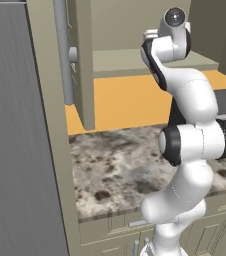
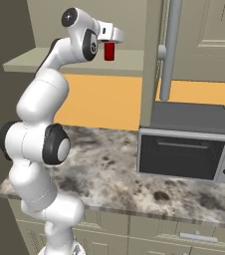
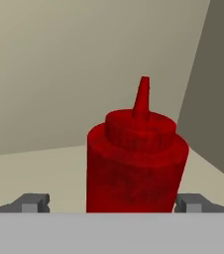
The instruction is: Take 2 condiments from the cabinet and move them on the counter near the stove.Make sure the condiments are lined up with each other, next to each other.
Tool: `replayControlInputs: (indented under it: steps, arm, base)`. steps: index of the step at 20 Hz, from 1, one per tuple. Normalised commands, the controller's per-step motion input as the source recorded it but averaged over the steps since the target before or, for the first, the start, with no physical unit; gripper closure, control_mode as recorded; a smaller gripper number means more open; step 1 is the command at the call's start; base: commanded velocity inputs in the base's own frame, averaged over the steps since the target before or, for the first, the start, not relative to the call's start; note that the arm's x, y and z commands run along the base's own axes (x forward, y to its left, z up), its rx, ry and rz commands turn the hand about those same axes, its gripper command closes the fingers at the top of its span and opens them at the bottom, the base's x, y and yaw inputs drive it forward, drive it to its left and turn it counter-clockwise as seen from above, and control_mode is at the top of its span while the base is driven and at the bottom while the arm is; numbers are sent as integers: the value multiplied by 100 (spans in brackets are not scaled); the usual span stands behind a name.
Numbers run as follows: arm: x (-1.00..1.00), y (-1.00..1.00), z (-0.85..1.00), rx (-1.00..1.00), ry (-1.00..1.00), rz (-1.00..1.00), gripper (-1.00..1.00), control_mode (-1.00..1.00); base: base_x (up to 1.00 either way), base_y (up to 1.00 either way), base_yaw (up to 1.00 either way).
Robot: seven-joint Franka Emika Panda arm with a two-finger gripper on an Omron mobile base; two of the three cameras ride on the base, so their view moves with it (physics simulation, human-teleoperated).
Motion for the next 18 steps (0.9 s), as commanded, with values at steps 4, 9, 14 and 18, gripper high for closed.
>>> replayControlInputs:
  steps: [4,9,14,18]
  arm:
    - [16,0,0,0,0,0,-100,-100]
    - [6,0,0,0,0,0,-100,-100]
    - [0,0,0,0,0,0,100,-100]
    - [0,-6,0,0,0,0,100,-100]
  base:
    - [0,0,0]
    - [0,0,0]
    - [0,0,0]
    - [0,0,0]
